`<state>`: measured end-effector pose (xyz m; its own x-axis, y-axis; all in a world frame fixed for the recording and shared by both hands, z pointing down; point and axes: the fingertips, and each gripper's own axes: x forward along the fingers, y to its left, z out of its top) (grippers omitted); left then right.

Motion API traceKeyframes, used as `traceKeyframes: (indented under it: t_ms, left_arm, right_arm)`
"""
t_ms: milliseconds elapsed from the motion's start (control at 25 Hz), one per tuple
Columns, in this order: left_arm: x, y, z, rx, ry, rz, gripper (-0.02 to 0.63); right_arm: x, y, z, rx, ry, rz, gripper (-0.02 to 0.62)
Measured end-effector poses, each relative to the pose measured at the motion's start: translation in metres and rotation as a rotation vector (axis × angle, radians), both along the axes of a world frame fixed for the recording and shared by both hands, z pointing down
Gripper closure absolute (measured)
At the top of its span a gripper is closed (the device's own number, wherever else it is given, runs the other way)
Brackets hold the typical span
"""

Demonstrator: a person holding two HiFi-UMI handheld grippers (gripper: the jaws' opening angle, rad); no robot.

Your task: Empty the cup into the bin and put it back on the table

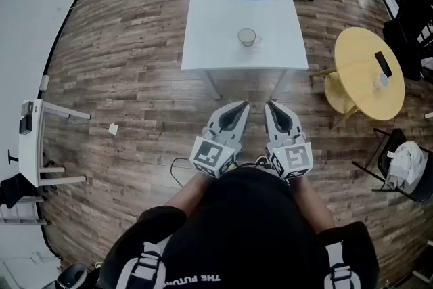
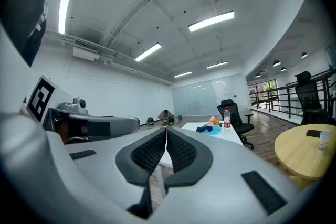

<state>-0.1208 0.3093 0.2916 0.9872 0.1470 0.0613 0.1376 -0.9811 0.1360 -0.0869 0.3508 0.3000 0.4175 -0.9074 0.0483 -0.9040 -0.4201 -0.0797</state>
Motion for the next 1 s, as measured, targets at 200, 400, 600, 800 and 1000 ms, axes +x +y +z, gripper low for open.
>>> traceKeyframes:
  t_ms: [200, 400, 600, 800, 1000]
  left_arm:
    - [-0.001, -0.003, 0.003, 0.010, 0.006, 0.000, 0.583]
    - [-0.007, -0.007, 0.003, -0.005, 0.006, -0.012, 0.583]
    - [-0.011, -0.018, 0.000, -0.003, 0.018, -0.020, 0.583]
    - [-0.018, -0.035, 0.007, -0.022, 0.007, -0.031, 0.583]
    - [-0.006, -0.045, 0.009, -0.029, -0.002, -0.031, 0.583]
  right_arm:
    - [0.005, 0.003, 0.004, 0.004, -0.010, 0.023, 0.578]
    - [0.003, 0.004, 0.005, 0.012, -0.037, 0.032, 0.578]
    - [0.007, 0.000, 0.001, 0.024, -0.042, 0.059, 0.578]
    - [0.005, -0.010, 0.007, 0.003, -0.036, 0.059, 0.578]
    - [0.019, -0.016, 0.007, 0.009, -0.034, 0.051, 0.578]
